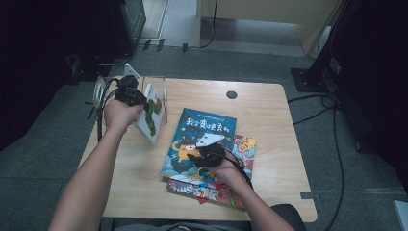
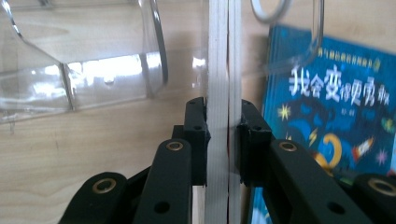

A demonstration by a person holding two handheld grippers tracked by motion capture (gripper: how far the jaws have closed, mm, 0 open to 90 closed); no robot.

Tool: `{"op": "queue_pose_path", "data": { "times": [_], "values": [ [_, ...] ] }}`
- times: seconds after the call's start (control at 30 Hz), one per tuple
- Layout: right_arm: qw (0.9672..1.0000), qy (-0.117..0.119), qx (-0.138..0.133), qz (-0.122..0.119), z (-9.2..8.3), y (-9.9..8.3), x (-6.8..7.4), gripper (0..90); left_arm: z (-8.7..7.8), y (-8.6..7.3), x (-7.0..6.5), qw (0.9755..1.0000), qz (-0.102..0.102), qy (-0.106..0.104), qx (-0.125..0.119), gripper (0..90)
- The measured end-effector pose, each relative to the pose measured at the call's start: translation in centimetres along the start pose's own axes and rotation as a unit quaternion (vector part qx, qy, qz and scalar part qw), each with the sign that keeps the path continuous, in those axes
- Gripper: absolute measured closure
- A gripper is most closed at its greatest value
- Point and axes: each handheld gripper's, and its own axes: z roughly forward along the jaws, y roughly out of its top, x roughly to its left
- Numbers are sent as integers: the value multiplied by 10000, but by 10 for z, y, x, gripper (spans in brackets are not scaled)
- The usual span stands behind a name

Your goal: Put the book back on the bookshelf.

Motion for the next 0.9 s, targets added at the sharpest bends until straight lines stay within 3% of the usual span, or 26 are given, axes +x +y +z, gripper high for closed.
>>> {"op": "queue_pose_path", "data": {
  "times": [0.17,0.43,0.9],
  "values": [
    [10000,-2,-3,19,0,0,0,477,8,12,-4,9998,-155,78,15,779],
    [10000,-29,-17,5,0,0,0,485,15,27,-4,9996,-280,-8,-76,778],
    [10000,-50,-26,10,-2,-2,0,494,25,43,0,9993,-358,27,-80,776]
  ]
}}
